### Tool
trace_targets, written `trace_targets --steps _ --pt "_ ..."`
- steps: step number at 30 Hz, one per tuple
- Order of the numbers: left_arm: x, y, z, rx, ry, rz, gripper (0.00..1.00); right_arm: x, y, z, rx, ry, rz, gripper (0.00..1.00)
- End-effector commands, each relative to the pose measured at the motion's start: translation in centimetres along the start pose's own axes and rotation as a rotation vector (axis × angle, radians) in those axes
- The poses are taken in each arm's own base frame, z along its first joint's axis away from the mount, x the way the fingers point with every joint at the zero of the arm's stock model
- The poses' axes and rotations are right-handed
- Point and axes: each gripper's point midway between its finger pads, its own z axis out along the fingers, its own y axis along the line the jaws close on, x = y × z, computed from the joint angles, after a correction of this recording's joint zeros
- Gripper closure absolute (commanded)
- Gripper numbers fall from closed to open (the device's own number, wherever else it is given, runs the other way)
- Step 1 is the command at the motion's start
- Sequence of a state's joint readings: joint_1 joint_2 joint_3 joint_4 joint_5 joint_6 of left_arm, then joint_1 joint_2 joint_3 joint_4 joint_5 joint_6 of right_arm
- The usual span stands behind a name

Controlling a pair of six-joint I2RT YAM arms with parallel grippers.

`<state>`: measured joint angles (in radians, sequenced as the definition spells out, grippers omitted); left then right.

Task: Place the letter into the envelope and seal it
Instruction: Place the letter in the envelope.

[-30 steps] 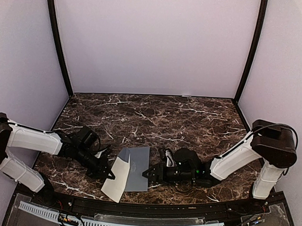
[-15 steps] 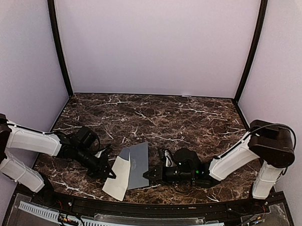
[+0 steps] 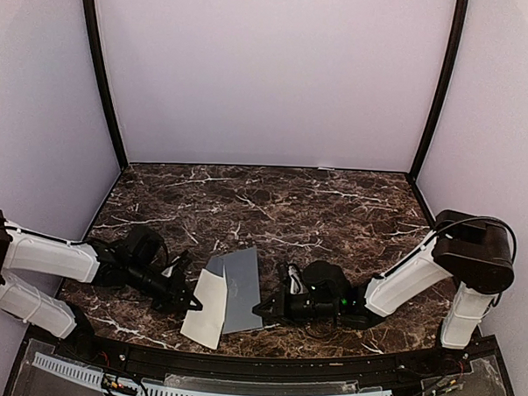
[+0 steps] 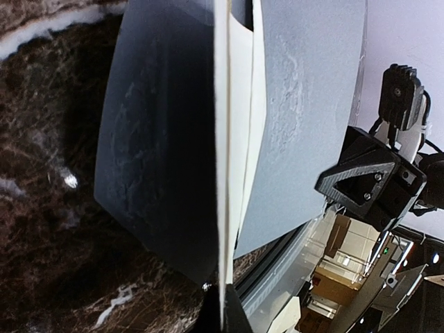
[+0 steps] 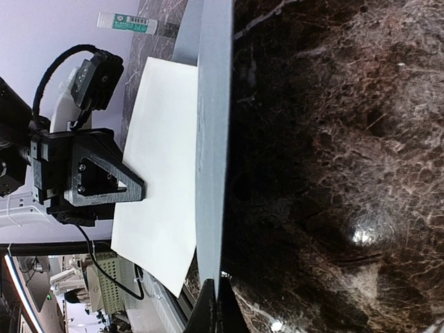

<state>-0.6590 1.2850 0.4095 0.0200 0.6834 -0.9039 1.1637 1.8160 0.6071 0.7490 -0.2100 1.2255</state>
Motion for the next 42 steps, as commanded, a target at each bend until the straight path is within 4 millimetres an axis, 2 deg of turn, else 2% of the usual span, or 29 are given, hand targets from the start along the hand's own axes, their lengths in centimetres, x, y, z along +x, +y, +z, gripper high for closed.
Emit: trace_targets --steps 1,12,22,30,42 --pt "-1.3 -0.4 -0.5 0.031 -0.098 -0.004 1.0 0.1 0.5 -0.3 -0.014 0.01 0.017 1.0" --pt "-2.1 -0.9 0.0 0.092 -0.132 0.01 1.0 0.5 1.3 -0.2 -0.038 0.045 -0.001 1.0" --pt "-2.7 0.3 1.0 0.061 -0.146 0.033 1.0 0.9 1.7 -0.1 -0.049 0.063 -0.011 1.0" --pt "-3.9 0.9 1.1 0.023 -0.199 0.052 1.0 1.0 2.1 0.0 -0.053 0.069 -0.023 1.0" --pt "-5.6 0.4 1.1 0.037 -0.269 0.061 1.0 1.4 2.5 0.5 -0.059 0.084 -0.033 1.0"
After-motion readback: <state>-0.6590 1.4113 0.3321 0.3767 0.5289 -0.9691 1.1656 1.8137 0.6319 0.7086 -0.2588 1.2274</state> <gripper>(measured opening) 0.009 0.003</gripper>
